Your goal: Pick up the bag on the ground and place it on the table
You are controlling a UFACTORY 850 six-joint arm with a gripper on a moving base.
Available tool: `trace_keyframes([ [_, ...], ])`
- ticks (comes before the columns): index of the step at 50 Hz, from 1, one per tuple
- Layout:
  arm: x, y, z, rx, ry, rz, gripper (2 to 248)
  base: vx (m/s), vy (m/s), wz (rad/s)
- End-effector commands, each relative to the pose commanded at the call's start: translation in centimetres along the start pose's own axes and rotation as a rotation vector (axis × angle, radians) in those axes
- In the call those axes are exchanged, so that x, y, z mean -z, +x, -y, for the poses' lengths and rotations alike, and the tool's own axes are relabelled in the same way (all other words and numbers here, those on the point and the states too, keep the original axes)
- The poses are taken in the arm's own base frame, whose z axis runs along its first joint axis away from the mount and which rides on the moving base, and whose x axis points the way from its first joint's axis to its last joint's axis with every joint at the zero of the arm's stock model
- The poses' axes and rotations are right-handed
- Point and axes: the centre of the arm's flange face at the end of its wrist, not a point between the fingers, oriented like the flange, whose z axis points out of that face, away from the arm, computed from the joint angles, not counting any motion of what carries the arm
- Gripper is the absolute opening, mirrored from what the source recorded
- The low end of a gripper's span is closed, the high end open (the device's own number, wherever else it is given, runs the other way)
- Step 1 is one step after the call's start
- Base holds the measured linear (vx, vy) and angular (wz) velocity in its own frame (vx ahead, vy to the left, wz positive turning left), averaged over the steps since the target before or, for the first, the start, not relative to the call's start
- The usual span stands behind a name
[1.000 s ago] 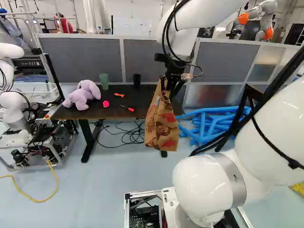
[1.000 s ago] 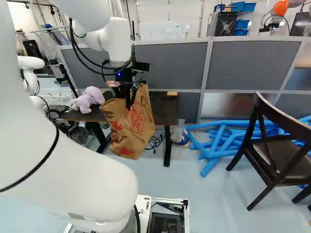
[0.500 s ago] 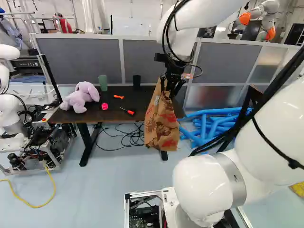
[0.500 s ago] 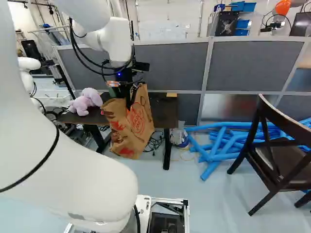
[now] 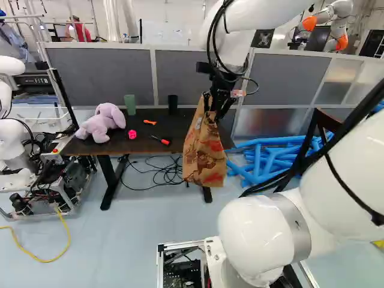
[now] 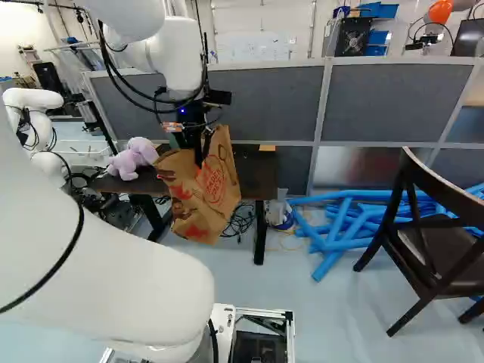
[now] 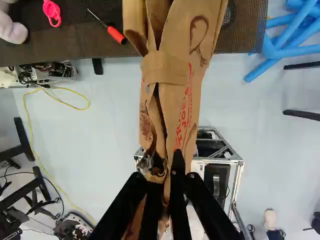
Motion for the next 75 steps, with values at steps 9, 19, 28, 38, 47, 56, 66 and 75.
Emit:
trace_keyframes([
  [9,1.4,-0.7,0.1,0.004,0.003,-0.036,23,0.0,0.0,0.0],
  [19,2.9,-1.1,0.2,0.006,0.005,-0.071,23,0.0,0.0,0.0],
  [28,4.2,-1.1,0.1,0.003,0.006,-0.083,23,0.0,0.0,0.0],
  [38,5.6,-0.9,0.0,-0.002,0.007,-0.091,23,0.0,0.0,0.0],
  [47,6.9,-0.6,-0.1,-0.007,0.007,-0.096,23,0.0,0.0,0.0],
  [56,8.2,-0.2,-0.2,-0.011,0.008,-0.102,23,0.0,0.0,0.0],
  [66,8.8,0.0,-0.2,-0.012,0.008,-0.104,23,0.0,0.0,0.0],
  [75,8.8,0.1,-0.2,-0.012,0.008,-0.105,23,0.0,0.0,0.0],
])
